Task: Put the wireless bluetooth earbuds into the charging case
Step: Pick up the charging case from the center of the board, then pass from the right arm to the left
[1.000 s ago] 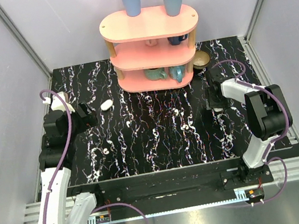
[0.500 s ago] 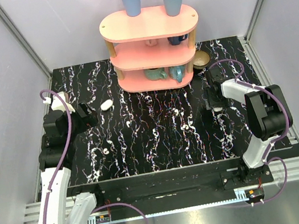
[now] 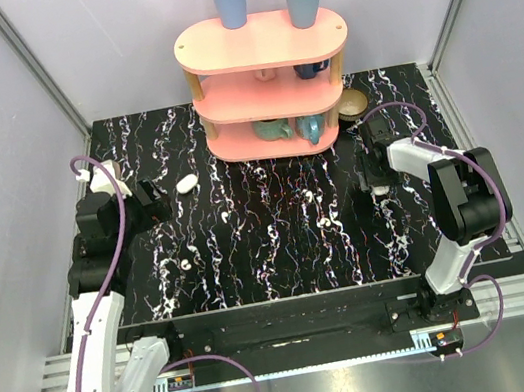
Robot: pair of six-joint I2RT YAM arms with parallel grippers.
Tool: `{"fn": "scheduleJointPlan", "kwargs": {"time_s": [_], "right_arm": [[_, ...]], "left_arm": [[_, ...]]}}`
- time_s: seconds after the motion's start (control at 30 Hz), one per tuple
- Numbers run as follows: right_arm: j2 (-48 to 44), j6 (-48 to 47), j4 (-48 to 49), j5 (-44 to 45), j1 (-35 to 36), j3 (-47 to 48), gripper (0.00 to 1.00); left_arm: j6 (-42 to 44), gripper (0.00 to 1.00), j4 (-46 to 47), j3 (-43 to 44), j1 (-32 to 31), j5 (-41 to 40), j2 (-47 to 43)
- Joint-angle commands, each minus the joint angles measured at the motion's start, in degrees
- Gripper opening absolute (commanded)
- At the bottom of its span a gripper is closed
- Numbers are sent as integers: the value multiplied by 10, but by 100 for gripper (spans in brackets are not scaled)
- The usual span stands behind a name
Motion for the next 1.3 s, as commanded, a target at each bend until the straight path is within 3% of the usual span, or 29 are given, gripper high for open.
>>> {"fn": "scheduleJointPlan", "kwargs": {"time_s": [0.0, 0.13, 0.47, 0.6, 0.77, 0.87, 1.07, 1.27], "right_arm": [[11, -1, -20, -10, -2, 8, 70], [14, 0, -22, -12, -2, 10, 66], [-11, 7, -26, -64, 0, 5, 40], [-85, 12, -28, -115, 26, 9, 30], [-187, -23, -11, -202, 98, 24, 21], [-252, -55, 2, -232, 148, 24, 19], [-336, -154, 68, -212, 255, -5, 15], [-398, -267, 167, -185, 343, -72, 10]], "left_arm": [[-4, 99, 21, 8, 7, 17, -1], [-5, 99, 23, 8, 9, 27, -2], [-23, 99, 51, 3, 24, 74, -5], [-33, 99, 70, -1, 29, 159, 2], [-30, 99, 109, -14, 43, 311, 11], [-69, 99, 136, -24, 43, 343, 23], [-120, 99, 158, -13, 37, 464, 79], [-140, 99, 158, 9, -29, 431, 79]]}}
